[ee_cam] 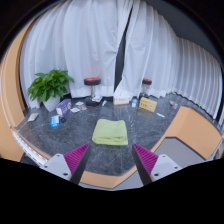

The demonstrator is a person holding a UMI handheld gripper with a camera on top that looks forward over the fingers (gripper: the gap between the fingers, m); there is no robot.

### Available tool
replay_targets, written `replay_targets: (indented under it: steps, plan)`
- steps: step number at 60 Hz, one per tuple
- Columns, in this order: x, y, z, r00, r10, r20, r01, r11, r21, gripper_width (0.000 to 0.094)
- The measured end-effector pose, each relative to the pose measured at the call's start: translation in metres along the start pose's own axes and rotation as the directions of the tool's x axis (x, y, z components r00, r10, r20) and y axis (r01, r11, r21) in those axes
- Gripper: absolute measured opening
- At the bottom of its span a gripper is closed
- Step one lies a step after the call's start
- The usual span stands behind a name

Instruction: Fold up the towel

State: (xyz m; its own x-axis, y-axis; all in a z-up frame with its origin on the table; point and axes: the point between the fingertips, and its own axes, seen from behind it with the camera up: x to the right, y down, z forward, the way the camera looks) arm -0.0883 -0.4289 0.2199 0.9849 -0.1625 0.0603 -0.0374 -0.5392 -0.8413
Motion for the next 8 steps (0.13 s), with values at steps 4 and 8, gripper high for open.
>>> replay_targets:
  steps: [4,8]
  plan:
    - [-0.005,0.009,-0.019,1.0,-0.004,0.005,0.004,1.0,-0.008,0.0854]
    - [-0.005,0.016,-0.033,1.0,-0.01,-0.003,0.01,1.0,-0.007,0.0853]
